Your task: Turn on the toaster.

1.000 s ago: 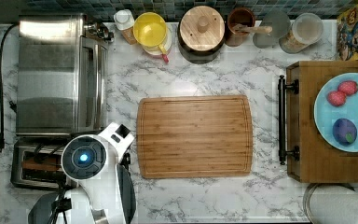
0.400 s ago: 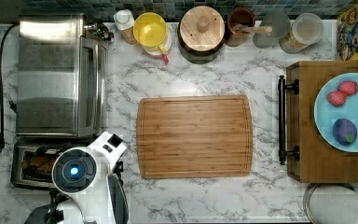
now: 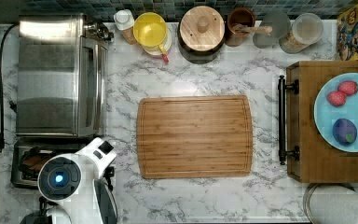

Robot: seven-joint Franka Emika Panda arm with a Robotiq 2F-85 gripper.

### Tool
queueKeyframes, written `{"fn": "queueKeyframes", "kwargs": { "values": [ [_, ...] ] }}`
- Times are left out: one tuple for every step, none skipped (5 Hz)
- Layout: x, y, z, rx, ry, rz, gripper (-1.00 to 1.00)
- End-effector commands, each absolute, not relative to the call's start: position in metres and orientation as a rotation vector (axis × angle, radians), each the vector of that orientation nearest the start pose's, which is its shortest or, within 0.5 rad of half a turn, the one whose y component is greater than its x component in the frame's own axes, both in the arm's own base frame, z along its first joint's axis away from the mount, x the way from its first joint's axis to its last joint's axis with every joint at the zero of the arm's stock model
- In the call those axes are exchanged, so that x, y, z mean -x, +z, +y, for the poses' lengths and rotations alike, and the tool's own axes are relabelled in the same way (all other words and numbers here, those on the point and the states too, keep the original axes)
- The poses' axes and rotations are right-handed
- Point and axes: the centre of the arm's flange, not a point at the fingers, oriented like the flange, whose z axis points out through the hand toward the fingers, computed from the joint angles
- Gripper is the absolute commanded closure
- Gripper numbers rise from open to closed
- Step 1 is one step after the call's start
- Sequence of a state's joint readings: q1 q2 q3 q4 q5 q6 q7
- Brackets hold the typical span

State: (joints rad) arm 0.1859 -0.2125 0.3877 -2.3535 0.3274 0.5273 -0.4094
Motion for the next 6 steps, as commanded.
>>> {"fn": "queueKeyframes", "kwargs": {
  "values": [
    [-0.377, 0.396, 0.304, 2.987, 0.168, 0.201, 1.00],
    [-0.377, 0.388, 0.309, 3.013, 0.173, 0.206, 1.00],
    [-0.382, 0.388, 0.304, 3.013, 0.159, 0.252, 1.00],
    [-0.384, 0.396, 0.295, 2.972, 0.141, 0.249, 1.00],
    [-0.386, 0.390, 0.296, 2.982, 0.187, 0.198, 1.00],
    [-0.389, 0.381, 0.301, 3.019, 0.198, 0.162, 1.00]
  ]
}}
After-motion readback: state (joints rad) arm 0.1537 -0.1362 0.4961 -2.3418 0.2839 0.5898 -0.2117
